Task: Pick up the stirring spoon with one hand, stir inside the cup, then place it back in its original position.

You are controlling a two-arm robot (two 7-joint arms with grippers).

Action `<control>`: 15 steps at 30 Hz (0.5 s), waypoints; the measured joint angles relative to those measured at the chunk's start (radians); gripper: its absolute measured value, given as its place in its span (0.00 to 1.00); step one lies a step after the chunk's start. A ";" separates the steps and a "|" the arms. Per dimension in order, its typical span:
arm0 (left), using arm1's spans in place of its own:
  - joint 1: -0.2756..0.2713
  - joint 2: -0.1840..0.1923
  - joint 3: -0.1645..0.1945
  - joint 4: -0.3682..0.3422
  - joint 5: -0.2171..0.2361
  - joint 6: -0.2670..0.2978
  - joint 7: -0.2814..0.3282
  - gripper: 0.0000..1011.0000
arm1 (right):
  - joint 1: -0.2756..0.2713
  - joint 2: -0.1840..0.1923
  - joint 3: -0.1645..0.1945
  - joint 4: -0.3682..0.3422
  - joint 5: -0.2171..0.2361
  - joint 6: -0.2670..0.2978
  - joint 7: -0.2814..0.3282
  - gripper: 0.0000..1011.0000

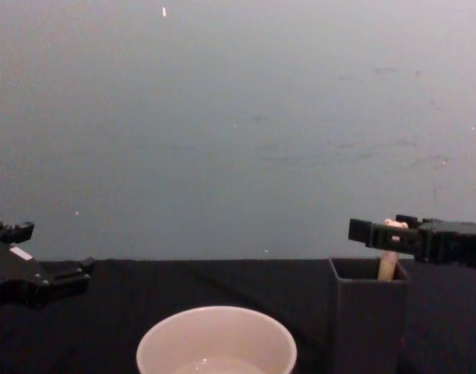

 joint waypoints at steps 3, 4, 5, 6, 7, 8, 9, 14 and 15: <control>0.000 0.000 0.000 0.000 0.000 0.000 0.000 0.99 | -0.005 -0.004 0.006 -0.010 -0.011 -0.018 -0.017 0.99; 0.000 0.000 0.000 0.000 0.000 0.000 0.000 0.99 | -0.007 -0.006 0.009 -0.015 -0.015 -0.025 -0.025 0.99; 0.000 0.000 0.000 0.000 0.000 0.000 0.000 0.99 | -0.009 -0.009 0.014 -0.019 -0.019 -0.033 -0.035 0.99; 0.000 0.000 0.000 0.000 0.000 0.000 0.000 0.99 | -0.016 -0.017 0.025 -0.029 -0.032 -0.054 -0.057 0.99; 0.000 0.000 0.000 0.000 0.000 0.000 0.000 0.99 | -0.020 -0.022 0.032 -0.035 -0.040 -0.067 -0.071 0.99; 0.000 0.000 0.000 0.000 0.000 0.000 0.000 0.99 | -0.027 -0.031 0.044 -0.044 -0.059 -0.094 -0.103 0.99; 0.000 0.000 0.000 0.000 0.000 0.000 0.000 0.99 | -0.031 -0.036 0.051 -0.049 -0.070 -0.108 -0.118 0.99; 0.000 0.000 0.000 0.000 0.000 0.000 0.000 0.99 | -0.051 -0.067 0.082 -0.062 -0.187 -0.202 -0.254 0.99; 0.000 0.000 0.000 0.000 0.000 0.000 0.000 0.99 | -0.053 -0.069 0.085 -0.061 -0.205 -0.210 -0.273 0.99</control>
